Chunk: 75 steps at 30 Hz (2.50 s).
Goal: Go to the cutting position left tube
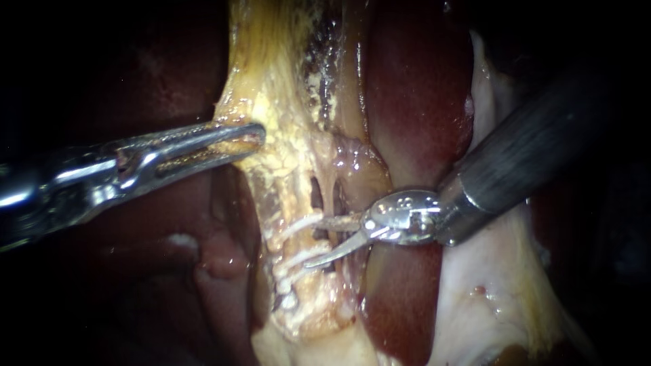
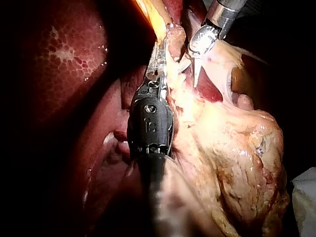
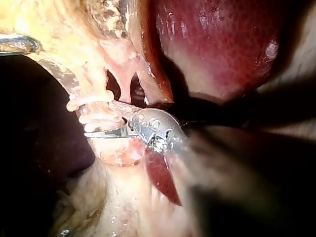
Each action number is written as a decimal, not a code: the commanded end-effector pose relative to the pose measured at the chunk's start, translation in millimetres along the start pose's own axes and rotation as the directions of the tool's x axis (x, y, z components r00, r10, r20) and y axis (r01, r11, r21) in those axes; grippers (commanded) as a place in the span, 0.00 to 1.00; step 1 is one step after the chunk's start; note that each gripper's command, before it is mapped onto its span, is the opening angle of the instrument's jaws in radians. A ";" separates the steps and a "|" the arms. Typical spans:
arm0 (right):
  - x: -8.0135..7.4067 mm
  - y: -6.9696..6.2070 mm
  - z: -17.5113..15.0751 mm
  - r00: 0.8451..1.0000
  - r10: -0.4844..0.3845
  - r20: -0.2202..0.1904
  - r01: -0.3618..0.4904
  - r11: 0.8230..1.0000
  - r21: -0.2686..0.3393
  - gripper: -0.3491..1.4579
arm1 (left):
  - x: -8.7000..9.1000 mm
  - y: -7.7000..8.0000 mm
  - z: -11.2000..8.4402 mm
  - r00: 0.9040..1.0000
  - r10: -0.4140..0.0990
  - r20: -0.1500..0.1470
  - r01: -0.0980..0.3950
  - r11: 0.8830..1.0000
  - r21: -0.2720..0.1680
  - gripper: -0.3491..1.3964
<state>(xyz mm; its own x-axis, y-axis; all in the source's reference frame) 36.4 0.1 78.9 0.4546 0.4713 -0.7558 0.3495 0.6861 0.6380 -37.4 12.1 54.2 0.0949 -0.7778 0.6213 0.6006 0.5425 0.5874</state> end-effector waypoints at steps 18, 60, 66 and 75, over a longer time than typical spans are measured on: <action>2.0 1.3 3.0 0.996 -0.026 -0.085 0.034 0.994 0.101 0.92 | 0.1 0.2 0.2 1.000 0.000 0.000 0.000 1.000 0.000 0.00; 2.9 0.3 7.1 0.990 0.076 -0.120 -0.047 0.973 0.226 0.85 | 0.9 2.8 1.9 1.000 0.003 0.004 -0.003 1.000 -0.017 0.00; 2.8 0.7 7.0 0.988 0.094 -0.119 -0.065 0.971 0.228 0.84 | 0.9 2.8 1.9 1.000 0.003 0.004 -0.003 1.000 -0.017 0.00; 2.7 0.8 6.8 0.985 0.134 -0.112 -0.105 0.966 0.235 0.83 | 0.9 2.8 2.0 1.000 0.003 0.004 -0.003 1.000 -0.017 0.00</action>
<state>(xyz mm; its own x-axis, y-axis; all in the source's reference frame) 43.4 -1.8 78.4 0.4030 0.6178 -0.6752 0.4838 0.4824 0.7302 -37.2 13.5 57.4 0.0935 -0.7749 0.6252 0.6134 0.5394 0.5769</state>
